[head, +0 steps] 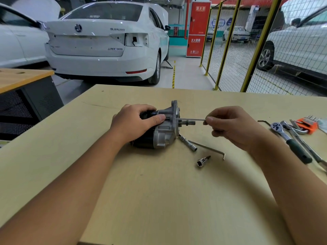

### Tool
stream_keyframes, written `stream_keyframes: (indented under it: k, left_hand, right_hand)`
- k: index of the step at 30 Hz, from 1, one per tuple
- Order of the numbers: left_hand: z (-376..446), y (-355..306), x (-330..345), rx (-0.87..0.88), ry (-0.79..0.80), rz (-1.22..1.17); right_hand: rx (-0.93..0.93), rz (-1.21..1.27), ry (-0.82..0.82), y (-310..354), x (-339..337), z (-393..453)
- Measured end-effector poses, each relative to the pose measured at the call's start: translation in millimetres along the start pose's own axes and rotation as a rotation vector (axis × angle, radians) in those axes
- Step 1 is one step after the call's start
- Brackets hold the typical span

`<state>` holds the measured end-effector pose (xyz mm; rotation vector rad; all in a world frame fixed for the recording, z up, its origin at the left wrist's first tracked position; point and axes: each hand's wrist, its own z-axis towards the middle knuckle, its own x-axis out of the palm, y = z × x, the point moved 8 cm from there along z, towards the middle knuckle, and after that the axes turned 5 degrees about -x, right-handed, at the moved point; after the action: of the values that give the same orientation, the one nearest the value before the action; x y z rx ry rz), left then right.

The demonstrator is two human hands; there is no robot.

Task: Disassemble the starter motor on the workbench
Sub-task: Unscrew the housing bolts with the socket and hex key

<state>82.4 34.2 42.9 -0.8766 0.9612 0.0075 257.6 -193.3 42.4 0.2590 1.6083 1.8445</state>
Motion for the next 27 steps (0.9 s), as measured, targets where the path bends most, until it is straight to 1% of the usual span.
stream_keyframes:
  k: [2,3,4,5,6,9,12,15,18,20,22,24,26,27]
  left_hand:
    - [-0.2,-0.2,0.3,-0.001,0.004,0.005]
    - [-0.3,-0.4,0.3,-0.002,0.004,0.004]
    - [-0.6,-0.6,0.2,-0.004,0.003,0.001]
    - [-0.8,-0.7,0.0,-0.005,0.001,-0.003]
    - [-1.1,-0.7,-0.3,-0.006,-0.001,-0.005]
    - [-1.1,-1.1,-0.6,-0.001,-0.003,-0.008]
    - [-0.5,-0.3,-0.5,0.000,0.001,-0.006]
    - [0.1,0.4,-0.6,0.001,0.000,0.001]
    - [0.1,-0.2,-0.4,0.007,0.001,0.004]
    - [-0.4,-0.8,-0.4,0.008,-0.001,0.006]
    - [-0.5,-1.2,-0.4,0.007,-0.003,0.006]
    - [-0.8,-1.2,-0.9,0.005,-0.004,0.003]
    - [-0.8,-1.5,-1.5,0.006,-0.006,0.003]
    - [-0.8,-1.6,-1.5,0.007,-0.007,0.004]
  right_hand:
    - [-0.155,-0.261,-0.042,13.3,-4.4,0.2]
    - [-0.228,-0.335,-0.067,19.7,-4.4,-0.4]
    - [-0.279,-0.351,-0.094,24.9,-4.0,-1.7]
    - [-0.304,-0.306,-0.124,27.5,-4.5,-3.2]
    - [-0.300,-0.205,-0.159,27.5,-6.2,-4.1]
    - [-0.153,0.167,-0.269,12.0,-9.9,-4.6]
    - [-0.010,0.412,-0.330,-2.5,0.5,-4.8]
    - [0.152,0.652,-0.356,-13.6,10.4,-5.9]
    - [0.246,0.752,-0.327,-16.1,17.7,-7.1]
    - [0.216,0.733,-0.296,-13.3,17.8,-6.5]
    - [0.135,0.644,-0.225,-4.7,15.1,-6.2]
    - [0.017,0.445,-0.145,6.9,9.2,-6.6]
    - [-0.077,0.180,-0.125,16.1,1.1,-7.4]
    - [-0.104,0.088,-0.126,18.6,-2.0,-7.0]
